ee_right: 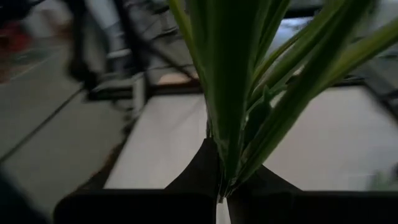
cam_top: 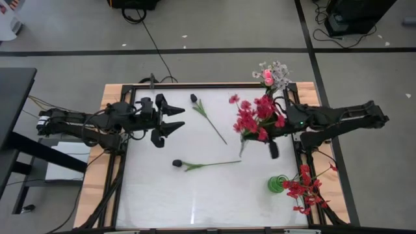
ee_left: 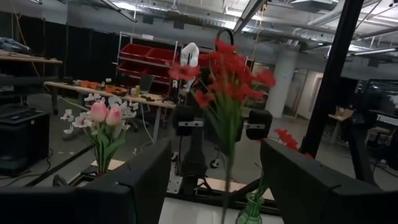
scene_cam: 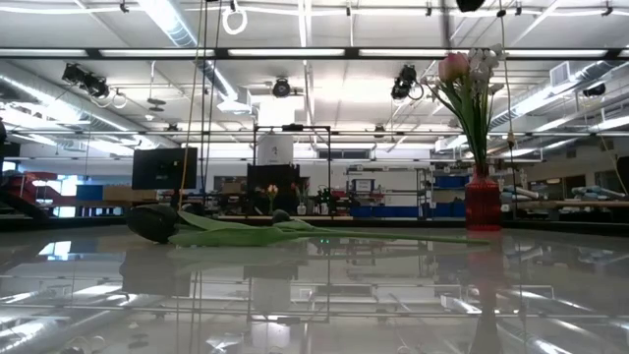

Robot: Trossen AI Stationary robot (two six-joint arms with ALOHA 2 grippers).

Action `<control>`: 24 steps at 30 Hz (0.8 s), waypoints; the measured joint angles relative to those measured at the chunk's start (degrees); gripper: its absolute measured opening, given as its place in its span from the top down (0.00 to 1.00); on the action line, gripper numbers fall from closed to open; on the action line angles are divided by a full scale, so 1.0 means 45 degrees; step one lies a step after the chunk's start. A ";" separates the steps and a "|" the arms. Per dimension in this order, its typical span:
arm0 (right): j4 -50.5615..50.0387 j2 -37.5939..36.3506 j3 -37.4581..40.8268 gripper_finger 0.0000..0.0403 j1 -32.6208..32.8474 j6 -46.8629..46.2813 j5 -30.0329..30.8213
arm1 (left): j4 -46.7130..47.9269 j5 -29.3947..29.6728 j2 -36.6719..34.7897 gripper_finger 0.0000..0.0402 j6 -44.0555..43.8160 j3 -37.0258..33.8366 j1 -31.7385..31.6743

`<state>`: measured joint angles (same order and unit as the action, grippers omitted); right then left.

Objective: Sort flowers into vase by color
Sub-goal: Put the red flowers into the green vase

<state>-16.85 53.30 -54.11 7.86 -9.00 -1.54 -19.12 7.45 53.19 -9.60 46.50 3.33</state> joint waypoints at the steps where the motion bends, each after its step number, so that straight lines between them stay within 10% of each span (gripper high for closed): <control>1: -0.0335 -0.0224 0.0000 0.96 0.0000 -0.0004 -0.0472 | -0.0004 0.0001 0.0000 0.37 -0.0007 0.0000 0.0000; 24: -0.4997 -0.3792 0.0000 0.96 0.0000 0.1243 -0.7457 | -0.0059 0.0002 0.0010 0.37 -0.0027 0.0000 0.0000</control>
<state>-39.33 36.24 -54.11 7.86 -3.40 -35.10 -19.39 7.46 53.23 -9.72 46.50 3.33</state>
